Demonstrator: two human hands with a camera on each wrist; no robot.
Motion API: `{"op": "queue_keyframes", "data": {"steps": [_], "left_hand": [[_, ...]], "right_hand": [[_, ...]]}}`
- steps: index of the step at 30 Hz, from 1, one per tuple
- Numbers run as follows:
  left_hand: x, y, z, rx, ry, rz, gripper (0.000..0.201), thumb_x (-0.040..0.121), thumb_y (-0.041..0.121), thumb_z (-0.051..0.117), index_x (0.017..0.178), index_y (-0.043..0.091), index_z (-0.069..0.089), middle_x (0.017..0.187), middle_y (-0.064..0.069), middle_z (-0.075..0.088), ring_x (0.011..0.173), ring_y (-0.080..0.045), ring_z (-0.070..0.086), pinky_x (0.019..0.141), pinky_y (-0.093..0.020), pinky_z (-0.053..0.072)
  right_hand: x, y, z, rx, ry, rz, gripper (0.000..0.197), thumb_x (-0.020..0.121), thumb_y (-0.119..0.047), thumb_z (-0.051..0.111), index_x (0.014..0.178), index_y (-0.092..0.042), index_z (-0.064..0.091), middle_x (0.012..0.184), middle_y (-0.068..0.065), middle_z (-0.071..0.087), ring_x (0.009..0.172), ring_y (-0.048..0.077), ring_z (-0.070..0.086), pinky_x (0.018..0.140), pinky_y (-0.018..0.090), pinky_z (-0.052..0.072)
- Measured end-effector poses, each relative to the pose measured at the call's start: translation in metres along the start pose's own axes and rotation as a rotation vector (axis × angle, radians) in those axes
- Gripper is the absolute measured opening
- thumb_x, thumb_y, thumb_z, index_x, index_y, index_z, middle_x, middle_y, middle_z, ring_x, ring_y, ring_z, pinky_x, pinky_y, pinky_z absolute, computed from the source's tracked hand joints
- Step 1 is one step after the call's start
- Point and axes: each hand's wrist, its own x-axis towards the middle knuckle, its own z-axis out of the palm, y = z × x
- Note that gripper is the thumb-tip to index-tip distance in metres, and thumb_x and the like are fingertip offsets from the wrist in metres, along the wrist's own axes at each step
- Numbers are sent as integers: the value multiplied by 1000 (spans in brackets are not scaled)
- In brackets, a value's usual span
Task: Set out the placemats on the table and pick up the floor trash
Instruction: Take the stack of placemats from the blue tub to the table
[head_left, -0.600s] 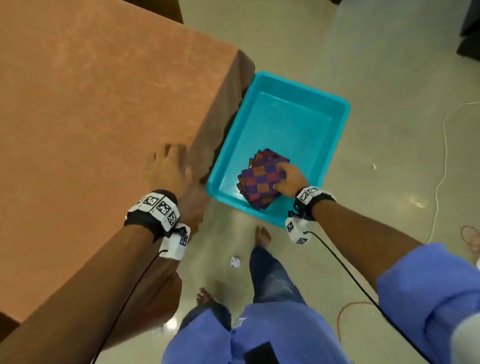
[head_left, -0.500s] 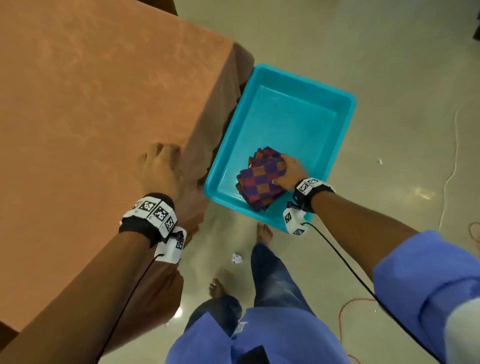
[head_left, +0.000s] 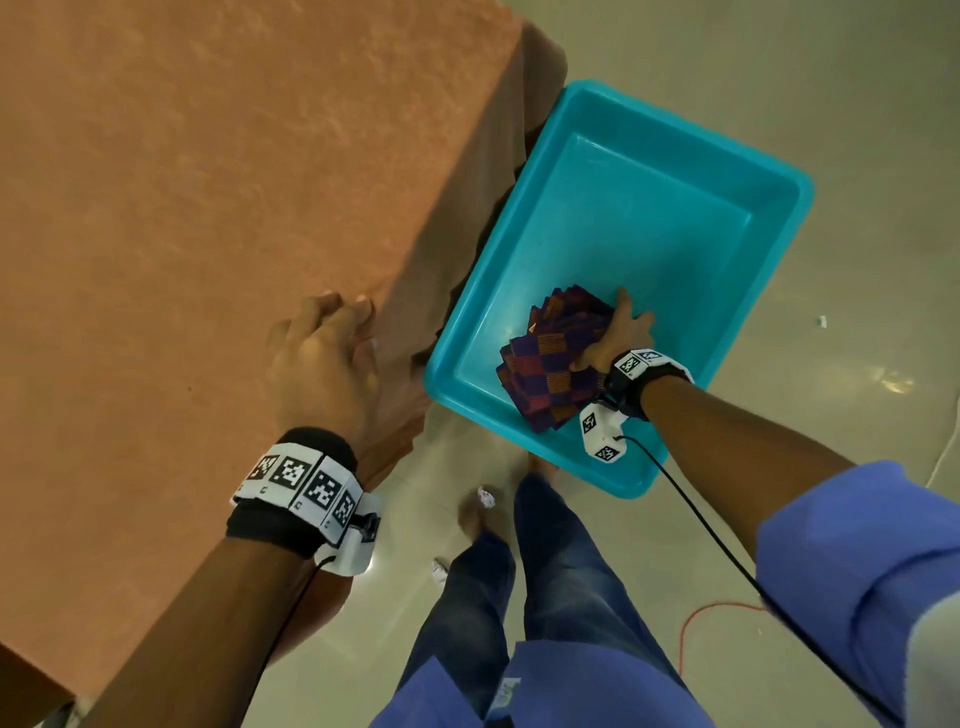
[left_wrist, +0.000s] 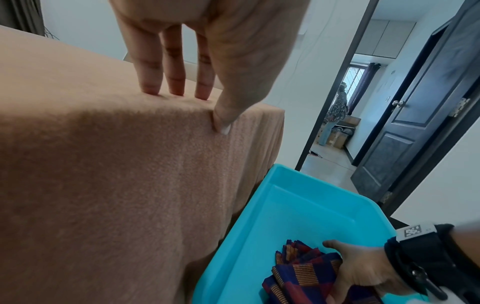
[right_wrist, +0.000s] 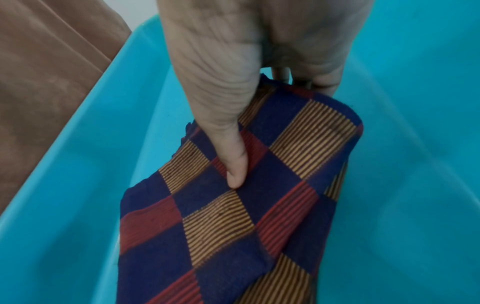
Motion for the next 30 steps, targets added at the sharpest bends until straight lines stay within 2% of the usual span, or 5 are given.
{"op": "queue_keyframes", "data": {"steps": [5,11,17,26,30], "left_hand": [[1,1,0,43,0,-1,36,78,12,69,114,17,70,118,-6,64,96,-35,58,81,-40,48],[1,2,0,36,-9,-16,38,79,12,67,115,19,69,119,-5,64,99,-35,58,84,-41,49],[2,1,1,33,-3,-3,37,80,16,67,117,21,68,116,-3,64,96,-33,60,84,-42,50],[-20,-10,-6,-144,-182,-25,52,81,15,66,132,13,56,149,-10,42,137,-32,39,115,-42,29],[-74,-34,-23,-172,-175,-95,46,86,28,61,129,11,58,143,-7,50,130,-31,45,109,-39,33]], "right_hand": [[-2,0,-1,89,-71,66,101,59,-15,90,139,-12,29,126,13,54,112,35,57,78,38,49],[-6,0,-6,102,-127,5,35,56,-18,89,86,-17,69,70,-4,63,67,17,61,54,23,41],[-23,5,-4,42,0,-223,53,59,-18,83,107,-20,61,93,-1,63,84,21,56,70,27,43],[-103,5,-15,-3,265,-569,44,69,-34,75,106,-26,52,87,2,70,80,33,64,66,34,48],[-157,4,-20,-3,358,-736,51,68,-37,75,113,-26,53,91,1,72,83,32,66,66,34,51]]}}
